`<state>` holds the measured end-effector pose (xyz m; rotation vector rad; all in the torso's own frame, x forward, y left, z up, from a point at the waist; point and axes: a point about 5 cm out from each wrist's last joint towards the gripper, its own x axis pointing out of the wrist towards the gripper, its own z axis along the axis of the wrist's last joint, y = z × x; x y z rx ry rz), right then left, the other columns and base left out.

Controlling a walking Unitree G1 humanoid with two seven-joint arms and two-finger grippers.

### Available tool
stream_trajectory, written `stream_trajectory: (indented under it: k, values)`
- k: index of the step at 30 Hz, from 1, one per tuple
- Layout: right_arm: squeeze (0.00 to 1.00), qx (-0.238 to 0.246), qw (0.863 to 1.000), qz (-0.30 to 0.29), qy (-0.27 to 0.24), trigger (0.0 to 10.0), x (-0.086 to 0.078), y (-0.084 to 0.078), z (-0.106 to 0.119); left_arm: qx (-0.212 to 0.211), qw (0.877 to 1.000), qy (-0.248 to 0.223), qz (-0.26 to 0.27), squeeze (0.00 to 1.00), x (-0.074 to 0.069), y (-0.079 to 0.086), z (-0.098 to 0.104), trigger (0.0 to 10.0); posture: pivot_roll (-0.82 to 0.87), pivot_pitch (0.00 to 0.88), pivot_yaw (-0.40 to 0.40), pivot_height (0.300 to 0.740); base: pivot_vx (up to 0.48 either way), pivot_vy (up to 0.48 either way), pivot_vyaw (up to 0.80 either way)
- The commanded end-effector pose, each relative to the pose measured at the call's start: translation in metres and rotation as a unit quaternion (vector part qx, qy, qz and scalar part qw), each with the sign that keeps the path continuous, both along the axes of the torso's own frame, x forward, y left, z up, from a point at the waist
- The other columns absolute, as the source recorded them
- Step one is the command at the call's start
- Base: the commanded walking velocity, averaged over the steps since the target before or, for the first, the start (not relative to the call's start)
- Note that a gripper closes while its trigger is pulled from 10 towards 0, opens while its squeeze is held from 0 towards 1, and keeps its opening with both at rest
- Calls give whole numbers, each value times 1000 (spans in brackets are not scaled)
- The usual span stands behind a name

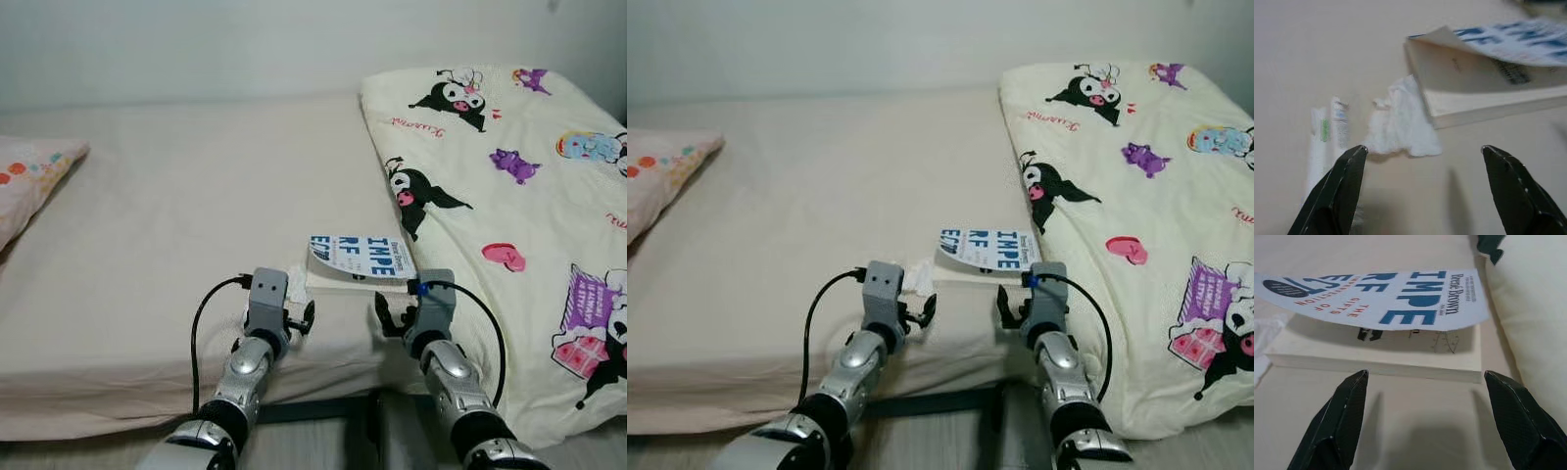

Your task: Clean up the room

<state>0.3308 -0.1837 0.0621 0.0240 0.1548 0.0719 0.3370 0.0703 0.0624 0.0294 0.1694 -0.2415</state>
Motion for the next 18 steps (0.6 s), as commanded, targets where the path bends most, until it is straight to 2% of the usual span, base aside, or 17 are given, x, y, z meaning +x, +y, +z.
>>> stream_trajectory:
  k: [1,6,11,13,15,16,17,18]
  values:
    - [0,5,1000,4,4,10000,-4,2,-4,34,999,19,34,0,0,11,-7,10000,-221,193,47,485,0,0,0]
    - [0,-2,1000,9,-4,10000,-9,2,-2,56,995,34,80,0,3,23,-9,10000,-239,220,43,470,0,0,0]
    - [0,-1,1000,16,-17,10000,-12,3,2,72,992,45,96,0,2,28,-12,10000,-251,234,40,470,0,0,0]
    - [0,0,1000,17,-22,10000,-13,3,4,77,990,63,102,0,-1,31,-17,10000,-255,240,37,470,0,0,0]
    - [0,1,999,21,-32,10000,-13,5,9,89,985,103,109,0,-8,36,-31,10000,-263,251,35,470,0,0,0]
    - [0,1,999,21,-32,10000,-13,5,9,89,985,103,109,0,-8,36,-31,10000,-263,251,35,470,0,0,0]
    - [0,2,999,23,-38,10000,-12,6,13,85,982,124,115,0,-13,39,-37,10000,-266,251,32,470,0,0,0]
    - [0,2,999,26,-45,10000,-12,7,17,79,980,138,120,0,-16,41,-42,7765,-272,253,31,470,0,0,0]
